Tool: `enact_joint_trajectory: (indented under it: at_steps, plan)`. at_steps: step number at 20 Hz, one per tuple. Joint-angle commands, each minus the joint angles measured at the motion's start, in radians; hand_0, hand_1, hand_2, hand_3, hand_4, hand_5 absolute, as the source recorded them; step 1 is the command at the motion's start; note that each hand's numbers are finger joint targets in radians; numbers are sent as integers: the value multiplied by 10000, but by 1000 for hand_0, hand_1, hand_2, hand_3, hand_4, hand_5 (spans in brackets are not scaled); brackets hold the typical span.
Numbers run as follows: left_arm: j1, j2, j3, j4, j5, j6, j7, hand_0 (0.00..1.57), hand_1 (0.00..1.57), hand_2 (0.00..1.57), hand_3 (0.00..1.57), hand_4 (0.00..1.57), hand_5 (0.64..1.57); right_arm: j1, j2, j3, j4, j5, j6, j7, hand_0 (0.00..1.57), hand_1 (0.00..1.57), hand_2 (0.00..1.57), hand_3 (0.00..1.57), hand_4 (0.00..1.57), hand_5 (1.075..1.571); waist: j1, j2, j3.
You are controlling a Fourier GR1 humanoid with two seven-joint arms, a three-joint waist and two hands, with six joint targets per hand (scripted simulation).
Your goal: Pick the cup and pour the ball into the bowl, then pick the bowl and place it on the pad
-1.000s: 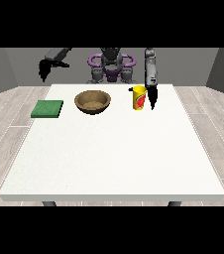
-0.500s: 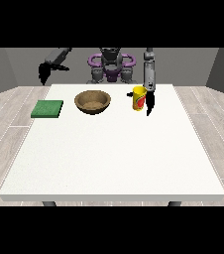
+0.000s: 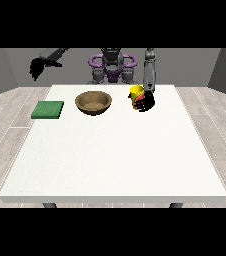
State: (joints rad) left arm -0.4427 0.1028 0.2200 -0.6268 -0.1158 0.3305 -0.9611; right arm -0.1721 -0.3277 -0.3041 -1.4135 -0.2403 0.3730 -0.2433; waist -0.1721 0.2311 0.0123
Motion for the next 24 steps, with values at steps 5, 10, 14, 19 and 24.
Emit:
enact_joint_trajectory:
  at_steps: [5,10,14,19,24]
  plan:
    - [-784,1914,-1284,-103,-2120,1021,3384,1414,1414,1571,1571,1571,1329,221,50,-57,1139,100,-250,803,0,0,0,0,0,1569,770,-2203,-74]
    - [-2302,3349,-1687,65,-3065,481,5639,1459,1459,1571,1571,1571,1282,478,634,476,1312,534,-309,363,0,0,0,0,0,1568,481,-2271,-101]
    - [-2448,3008,-2445,-94,-4202,1133,6569,1491,1491,1571,1571,1571,1273,367,-8,-20,1921,210,373,-80,0,0,0,0,0,1568,536,-2234,-112]
    - [-2895,2005,-2999,-662,-5022,1286,8133,1491,1491,1571,1571,1571,1273,365,-233,-302,2855,251,653,-699,0,0,0,0,0,1569,748,-2255,-117]
    - [-3812,1861,-3991,-89,-6901,1746,10088,1501,1501,1571,1571,1508,1244,-74,3,-64,2549,251,279,-57,0,0,0,0,0,1570,228,-2605,-116]
